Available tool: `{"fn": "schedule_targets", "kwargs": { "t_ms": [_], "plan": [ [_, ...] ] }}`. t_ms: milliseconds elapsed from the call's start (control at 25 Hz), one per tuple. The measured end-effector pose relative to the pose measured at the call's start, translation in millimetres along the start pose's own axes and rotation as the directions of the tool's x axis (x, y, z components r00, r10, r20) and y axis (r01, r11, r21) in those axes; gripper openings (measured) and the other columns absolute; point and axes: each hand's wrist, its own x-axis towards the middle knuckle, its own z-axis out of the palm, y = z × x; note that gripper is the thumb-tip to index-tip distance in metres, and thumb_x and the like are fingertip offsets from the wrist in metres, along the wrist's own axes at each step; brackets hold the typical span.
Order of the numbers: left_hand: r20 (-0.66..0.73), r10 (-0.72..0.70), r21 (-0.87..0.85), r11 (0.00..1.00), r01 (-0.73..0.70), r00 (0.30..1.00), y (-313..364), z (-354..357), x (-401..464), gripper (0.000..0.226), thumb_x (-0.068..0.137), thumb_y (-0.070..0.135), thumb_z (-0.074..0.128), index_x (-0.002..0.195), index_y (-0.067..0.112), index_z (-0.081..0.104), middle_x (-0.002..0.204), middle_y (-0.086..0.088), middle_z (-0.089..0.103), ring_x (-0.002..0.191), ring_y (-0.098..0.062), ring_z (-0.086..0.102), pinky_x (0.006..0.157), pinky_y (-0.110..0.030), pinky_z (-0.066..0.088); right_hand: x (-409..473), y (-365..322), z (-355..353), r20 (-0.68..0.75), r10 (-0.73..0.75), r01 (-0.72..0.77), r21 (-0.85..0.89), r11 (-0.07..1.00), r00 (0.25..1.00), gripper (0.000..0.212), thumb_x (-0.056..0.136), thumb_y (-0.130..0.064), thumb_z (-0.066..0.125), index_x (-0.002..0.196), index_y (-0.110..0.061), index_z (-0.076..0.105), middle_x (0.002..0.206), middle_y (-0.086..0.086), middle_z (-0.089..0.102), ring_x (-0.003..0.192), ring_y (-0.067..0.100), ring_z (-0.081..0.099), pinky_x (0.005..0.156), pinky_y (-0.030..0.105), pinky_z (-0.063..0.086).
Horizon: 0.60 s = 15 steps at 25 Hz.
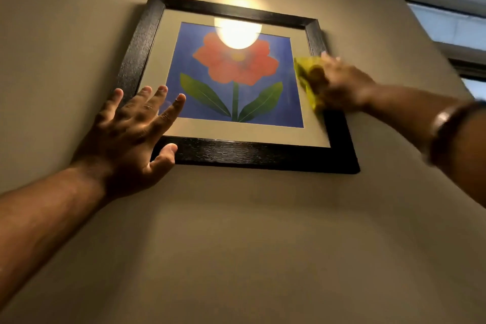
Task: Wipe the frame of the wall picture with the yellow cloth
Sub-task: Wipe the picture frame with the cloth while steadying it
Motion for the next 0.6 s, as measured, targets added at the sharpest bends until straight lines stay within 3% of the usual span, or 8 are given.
{"fn": "schedule_targets", "kwargs": {
  "t_ms": [80,160,280,360,480,560,600],
  "plan": [
    [-0.016,-0.014,0.012,1.0,0.015,1.0,-0.3,3.7,-1.8,0.079,0.082,0.054,0.027,0.155,0.032,0.007,0.163,-0.015,0.02,0.15,-0.034,0.02,0.122,-0.06,0.008,62.0,-8.3,-13.5,-0.035,0.17,-0.166,0.096,0.981,0.985,0.065,0.094,-0.035,0.045,0.149,-0.019,0.014,0.162,0.008,0.008,0.145,0.035,0.017,0.119,0.046,0.019],
    [-0.031,-0.003,0.014,1.0,0.004,1.0,-3.9,7.5,1.9,0.079,0.082,0.054,0.027,0.155,0.034,0.004,0.163,-0.016,0.02,0.15,-0.035,0.02,0.121,-0.06,0.008,70.3,-11.0,-10.7,-0.053,0.208,-0.203,0.086,0.975,0.977,0.065,0.092,-0.04,0.043,0.148,-0.02,0.017,0.161,0.006,0.011,0.145,0.033,0.019,0.12,0.045,0.018],
    [-0.046,-0.008,0.01,1.0,0.008,0.999,-9.6,14.2,3.8,0.079,0.082,0.057,0.027,0.154,0.038,-0.001,0.164,-0.014,0.018,0.15,-0.034,0.018,0.12,-0.06,0.007,-12.7,9.1,12.0,-0.054,0.033,-0.028,0.104,0.994,0.998,0.07,0.088,-0.049,0.046,0.147,-0.023,0.021,0.16,0.007,0.018,0.143,0.033,0.025,0.118,0.043,0.021],
    [-0.066,-0.004,-0.001,1.0,0.004,0.998,-9.6,17.2,3.9,0.08,0.082,0.057,0.028,0.154,0.038,-0.001,0.164,-0.014,0.019,0.15,-0.034,0.018,0.12,-0.06,0.006,-99.6,13.8,31.9,-0.031,-0.03,0.035,0.169,0.985,0.999,0.067,0.086,-0.055,0.036,0.147,-0.03,0.021,0.16,0.004,0.017,0.144,0.03,0.023,0.117,0.044,0.021],
    [-0.066,-0.006,-0.022,1.0,0.005,0.998,-6.3,16.2,4.4,0.081,0.082,0.056,0.029,0.155,0.036,-0.001,0.163,-0.015,0.02,0.149,-0.036,0.019,0.12,-0.061,0.006,-177.4,-1.5,54.9,-0.137,0.076,-0.05,0.189,0.981,0.988,0.062,0.089,-0.045,0.033,0.148,-0.029,0.021,0.161,0.004,0.013,0.147,0.031,0.012,0.118,0.051,0.021],
    [-0.052,-0.003,-0.02,1.0,0.002,0.999,-5.5,12.0,3.6,0.081,0.082,0.054,0.029,0.155,0.035,0.001,0.163,-0.016,0.021,0.149,-0.037,0.021,0.119,-0.061,0.007,-174.5,-42.4,60.0,-0.191,0.191,-0.153,0.196,0.969,0.963,0.057,0.091,-0.04,0.034,0.147,-0.029,0.025,0.161,0.004,0.013,0.148,0.033,0.008,0.119,0.045,0.014],
    [-0.042,0.001,-0.02,1.0,-0.002,0.999,-4.9,10.5,2.8,0.081,0.082,0.053,0.029,0.155,0.034,0.002,0.163,-0.017,0.022,0.148,-0.038,0.022,0.119,-0.062,0.008,-165.9,-70.4,60.9,-0.184,0.146,-0.114,0.173,0.978,0.972,0.057,0.091,-0.038,0.034,0.147,-0.03,0.026,0.161,0.004,0.014,0.148,0.032,0.007,0.119,0.042,0.009]
  ]
}}
